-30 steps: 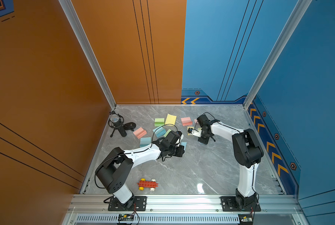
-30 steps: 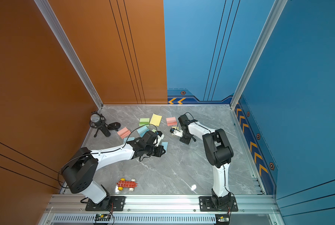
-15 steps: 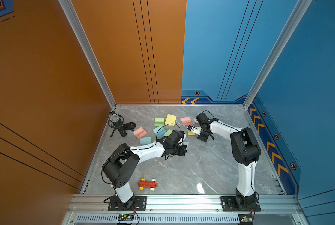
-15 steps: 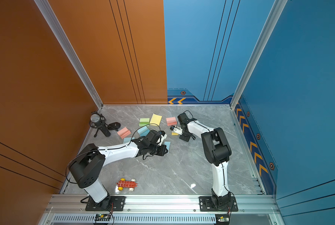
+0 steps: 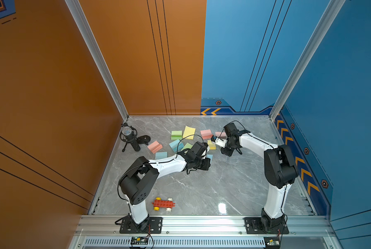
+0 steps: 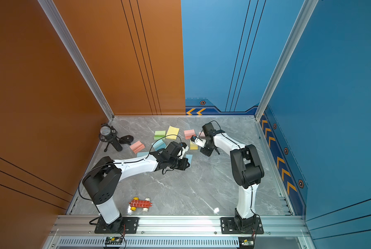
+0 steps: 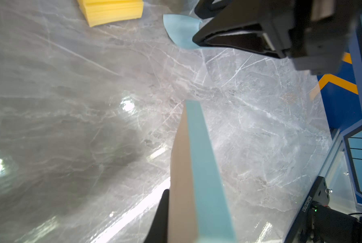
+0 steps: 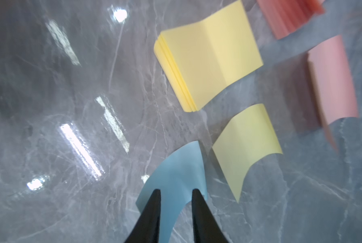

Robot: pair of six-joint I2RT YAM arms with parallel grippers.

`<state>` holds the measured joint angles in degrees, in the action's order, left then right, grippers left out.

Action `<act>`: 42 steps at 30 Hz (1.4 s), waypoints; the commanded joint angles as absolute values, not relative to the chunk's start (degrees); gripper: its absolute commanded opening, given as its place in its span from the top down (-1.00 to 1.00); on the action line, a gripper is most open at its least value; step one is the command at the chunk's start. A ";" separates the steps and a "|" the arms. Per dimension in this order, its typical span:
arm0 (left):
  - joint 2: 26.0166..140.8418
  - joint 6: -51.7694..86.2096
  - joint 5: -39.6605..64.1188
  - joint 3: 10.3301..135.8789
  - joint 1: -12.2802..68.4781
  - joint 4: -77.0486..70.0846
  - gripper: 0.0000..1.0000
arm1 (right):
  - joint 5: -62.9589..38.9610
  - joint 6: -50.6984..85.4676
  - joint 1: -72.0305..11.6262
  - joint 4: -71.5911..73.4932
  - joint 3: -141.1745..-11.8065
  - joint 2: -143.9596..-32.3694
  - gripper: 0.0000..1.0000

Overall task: Tear off pages from different memo pads
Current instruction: Place the paper at the center of the board, then place the memo pad at the center of the board.

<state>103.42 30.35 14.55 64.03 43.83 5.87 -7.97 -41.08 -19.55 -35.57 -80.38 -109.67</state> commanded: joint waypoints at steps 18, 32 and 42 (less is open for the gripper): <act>121.85 39.19 25.08 78.60 39.73 7.71 0.81 | 2.43 -27.75 -29.61 -26.81 -64.00 -71.42 0.30; 124.63 33.21 12.21 88.13 40.72 23.86 0.00 | 2.46 -20.89 -37.72 -25.32 -55.59 -53.69 0.28; 124.51 30.64 6.16 91.28 40.69 26.60 -0.32 | 3.13 -19.26 -39.29 -25.07 -50.04 -44.25 0.22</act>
<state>123.46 32.53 10.39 90.21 40.88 22.00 1.80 -21.30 -38.76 -25.89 -51.27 -45.71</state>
